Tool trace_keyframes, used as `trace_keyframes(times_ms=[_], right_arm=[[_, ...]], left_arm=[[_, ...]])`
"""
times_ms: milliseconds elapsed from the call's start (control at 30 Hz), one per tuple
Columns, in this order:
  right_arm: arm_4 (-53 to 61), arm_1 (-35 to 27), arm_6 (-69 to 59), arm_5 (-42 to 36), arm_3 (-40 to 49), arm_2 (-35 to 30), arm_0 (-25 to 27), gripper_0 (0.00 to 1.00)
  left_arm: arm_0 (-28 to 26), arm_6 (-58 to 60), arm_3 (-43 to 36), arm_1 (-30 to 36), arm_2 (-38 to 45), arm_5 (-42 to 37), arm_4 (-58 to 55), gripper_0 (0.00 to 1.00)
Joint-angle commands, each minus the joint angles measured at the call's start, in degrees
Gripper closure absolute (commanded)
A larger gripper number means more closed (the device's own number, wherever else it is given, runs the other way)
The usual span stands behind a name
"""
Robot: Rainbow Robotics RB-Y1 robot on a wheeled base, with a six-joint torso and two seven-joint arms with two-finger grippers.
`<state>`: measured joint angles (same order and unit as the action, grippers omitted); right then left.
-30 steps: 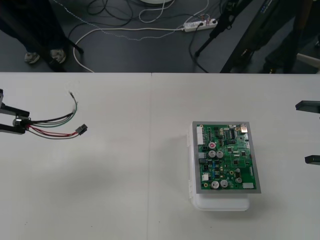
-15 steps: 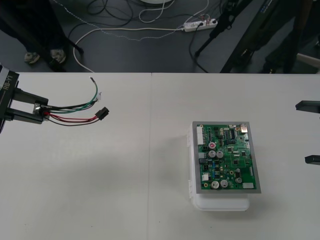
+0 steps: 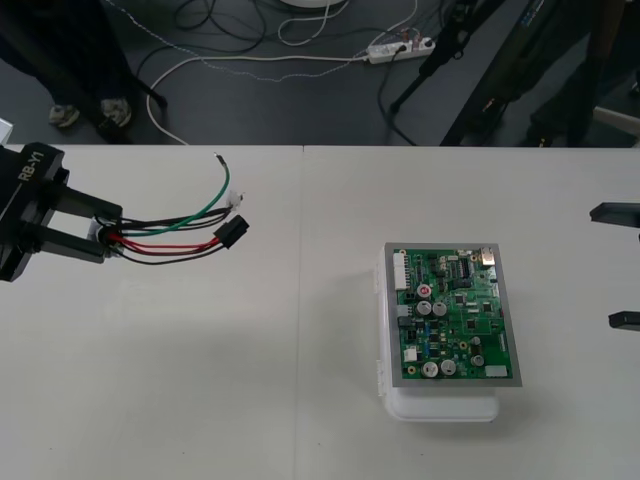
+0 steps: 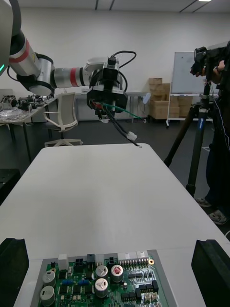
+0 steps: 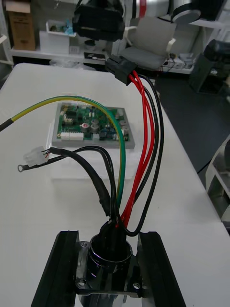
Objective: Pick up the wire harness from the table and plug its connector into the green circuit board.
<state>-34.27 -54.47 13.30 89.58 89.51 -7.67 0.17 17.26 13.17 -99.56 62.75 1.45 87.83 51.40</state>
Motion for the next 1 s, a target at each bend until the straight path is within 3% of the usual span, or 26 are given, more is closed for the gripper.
trace_keyframes(times_ms=[33, 1000], right_arm=[[-0.36, -2.22, -0.11, 0.42, 0.58, -2.71, 0.01, 0.0], [-0.45, -2.13, -0.73, 0.42, 0.75, -2.88, 0.01, 0.0]], left_arm=[[2.34, 3.71, -3.01, 2.55, -2.94, 2.17, -4.12, 1.0], [2.34, 10.3, -8.2, -4.22, -14.1, 2.17, -12.9, 1.0]])
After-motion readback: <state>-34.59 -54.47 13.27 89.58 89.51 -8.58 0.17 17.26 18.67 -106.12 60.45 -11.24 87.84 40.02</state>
